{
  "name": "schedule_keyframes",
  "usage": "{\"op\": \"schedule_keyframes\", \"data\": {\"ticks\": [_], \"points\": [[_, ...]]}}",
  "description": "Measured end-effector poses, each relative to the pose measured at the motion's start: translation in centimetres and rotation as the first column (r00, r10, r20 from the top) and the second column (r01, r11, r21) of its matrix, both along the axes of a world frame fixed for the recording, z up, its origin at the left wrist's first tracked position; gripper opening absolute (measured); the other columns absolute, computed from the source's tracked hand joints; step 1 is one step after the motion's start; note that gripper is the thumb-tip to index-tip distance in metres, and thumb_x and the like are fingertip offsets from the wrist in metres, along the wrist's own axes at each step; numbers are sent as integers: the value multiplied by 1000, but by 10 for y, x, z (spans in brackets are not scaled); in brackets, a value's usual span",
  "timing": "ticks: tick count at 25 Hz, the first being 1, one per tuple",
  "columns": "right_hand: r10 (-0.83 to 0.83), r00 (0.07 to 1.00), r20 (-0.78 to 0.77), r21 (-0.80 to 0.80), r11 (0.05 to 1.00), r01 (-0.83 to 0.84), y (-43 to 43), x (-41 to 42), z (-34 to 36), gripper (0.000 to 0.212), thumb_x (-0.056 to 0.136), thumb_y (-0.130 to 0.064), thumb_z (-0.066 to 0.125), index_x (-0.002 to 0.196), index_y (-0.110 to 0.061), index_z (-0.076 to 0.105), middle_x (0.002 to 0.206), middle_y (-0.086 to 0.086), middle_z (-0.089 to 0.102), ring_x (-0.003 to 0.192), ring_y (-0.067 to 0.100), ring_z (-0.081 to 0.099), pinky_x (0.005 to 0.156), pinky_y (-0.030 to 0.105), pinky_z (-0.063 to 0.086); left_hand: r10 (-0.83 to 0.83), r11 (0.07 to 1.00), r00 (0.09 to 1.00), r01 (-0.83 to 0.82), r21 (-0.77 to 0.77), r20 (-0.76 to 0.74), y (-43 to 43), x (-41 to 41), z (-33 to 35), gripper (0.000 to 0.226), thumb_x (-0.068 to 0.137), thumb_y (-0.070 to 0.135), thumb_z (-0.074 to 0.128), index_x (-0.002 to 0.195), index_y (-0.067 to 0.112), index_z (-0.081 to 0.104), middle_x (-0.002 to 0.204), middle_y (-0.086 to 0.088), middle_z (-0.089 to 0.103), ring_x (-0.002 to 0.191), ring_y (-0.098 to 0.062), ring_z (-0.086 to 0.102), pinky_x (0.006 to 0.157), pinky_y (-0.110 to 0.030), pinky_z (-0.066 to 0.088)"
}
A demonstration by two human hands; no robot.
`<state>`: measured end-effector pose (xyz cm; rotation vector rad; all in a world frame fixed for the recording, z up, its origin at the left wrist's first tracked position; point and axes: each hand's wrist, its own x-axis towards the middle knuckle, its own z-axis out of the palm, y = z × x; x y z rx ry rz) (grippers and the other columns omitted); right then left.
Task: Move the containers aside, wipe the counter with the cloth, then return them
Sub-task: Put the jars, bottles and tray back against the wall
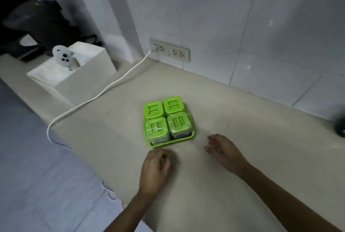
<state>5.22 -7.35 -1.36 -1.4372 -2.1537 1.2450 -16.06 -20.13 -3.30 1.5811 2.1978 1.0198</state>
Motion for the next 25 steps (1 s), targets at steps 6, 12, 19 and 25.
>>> {"op": "schedule_keyframes", "data": {"ticks": [6, 12, 19, 25], "points": [[-338, 905, -259, -352, 905, 238, 22, -101, 7, 22, 88, -40, 62, 97, -21, 54, 99, -2, 63, 87, 7, 60, 90, 36, 50, 362, 912, 182, -272, -307, 914, 12, -75, 12, 28, 93, 28, 57, 94, 2, 68, 86, -12, 71, 77, -24, 64, 76, -30, 57], [-345, 921, -180, -500, 839, 216, 38, -80, 2, 41, 80, -38, 72, 105, -5, 70, 91, 5, 71, 80, 12, 63, 62, 22, 47, 322, 940, 391, -27, -339, 862, 48, -76, 22, 39, 84, 33, 68, 106, 1, 69, 105, -18, 72, 85, -23, 65, 68, -28, 55], [-600, 755, -265, -526, 746, 408, 11, 44, 11, 38, 77, -37, 74, 99, -6, 71, 90, 3, 75, 75, 6, 68, 62, 17, 49, 108, 917, 513, 280, -285, 852, 97, 11, 23, 35, 82, 33, 70, 102, 5, 71, 101, -15, 74, 86, -26, 67, 71, -34, 52], [-791, 571, -222, -496, 596, 632, 17, 156, 9, 50, 72, -47, 75, 99, -6, 71, 99, 10, 75, 91, 19, 68, 86, 36, 53, -72, 845, 530, 483, -231, 845, 173, 124, 18, 30, 83, 30, 71, 100, 5, 71, 97, -15, 74, 77, -17, 66, 59, -25, 52]]}}
